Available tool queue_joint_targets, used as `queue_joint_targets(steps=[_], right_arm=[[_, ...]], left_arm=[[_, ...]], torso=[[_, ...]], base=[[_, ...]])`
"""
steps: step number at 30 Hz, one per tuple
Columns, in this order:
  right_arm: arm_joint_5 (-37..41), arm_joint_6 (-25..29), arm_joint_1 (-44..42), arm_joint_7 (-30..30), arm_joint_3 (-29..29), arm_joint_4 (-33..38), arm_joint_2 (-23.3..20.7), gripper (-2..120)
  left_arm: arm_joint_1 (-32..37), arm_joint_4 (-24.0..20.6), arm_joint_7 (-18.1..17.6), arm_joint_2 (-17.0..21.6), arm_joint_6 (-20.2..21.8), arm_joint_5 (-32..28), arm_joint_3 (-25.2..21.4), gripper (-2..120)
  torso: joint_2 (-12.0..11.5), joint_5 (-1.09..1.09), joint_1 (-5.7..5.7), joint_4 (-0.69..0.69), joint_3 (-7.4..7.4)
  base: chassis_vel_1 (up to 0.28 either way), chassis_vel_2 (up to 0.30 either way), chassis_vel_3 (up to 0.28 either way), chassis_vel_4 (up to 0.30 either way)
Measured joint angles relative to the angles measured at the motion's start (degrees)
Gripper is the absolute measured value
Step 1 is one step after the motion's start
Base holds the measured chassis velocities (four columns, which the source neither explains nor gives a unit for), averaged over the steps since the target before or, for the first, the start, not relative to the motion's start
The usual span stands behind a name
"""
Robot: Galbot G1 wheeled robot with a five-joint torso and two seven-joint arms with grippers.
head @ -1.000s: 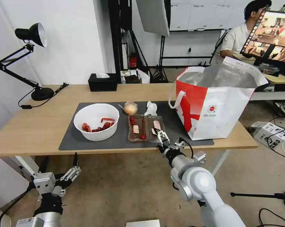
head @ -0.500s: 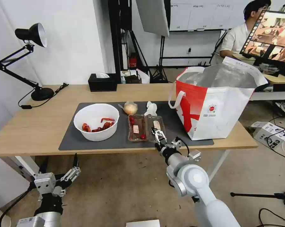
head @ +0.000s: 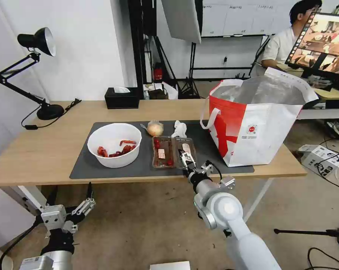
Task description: Pick up the trash from the table and place it into the takeout bag.
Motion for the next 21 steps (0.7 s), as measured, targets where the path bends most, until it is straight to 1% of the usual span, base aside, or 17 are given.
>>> queue_joint_targets(steps=[4,9,16,21], right_arm=[[-4.80,-0.14,0.10,-1.15,-0.93,0.72,-0.85,100],[-7.61,-0.86,1.38,-2.86,-1.53,0.89,-2.47,100],[-9.83,-2.32,4.43,-4.98,-3.14,0.59,-4.12,100],[-9.37,-3.92,7.04,-5.18,-4.91,-1.18,-4.14,100]], left_arm=[[0.02,-0.19,-0.02,0.09,0.00,-0.29,-0.16,100],[0.14,-0.36,-0.08,0.12,-0.02,-0.48,-0.39,100],[0.44,-0.71,-0.10,0.16,-0.15,-0.77,-1.16,100],[0.72,-0.77,-0.11,0.13,-0.72,-0.79,-1.63,100]], torso=[[0.00,0.00,0.01,0.00,0.00],[0.00,-0.01,0.00,0.00,0.00],[0.00,-0.01,0.00,0.00,0.00],[0.00,-0.01,0.00,0.00,0.00]], base=[[0.000,0.000,0.000,0.000],[0.000,0.000,0.000,0.000],[0.000,0.000,0.000,0.000],[0.000,0.000,0.000,0.000]])
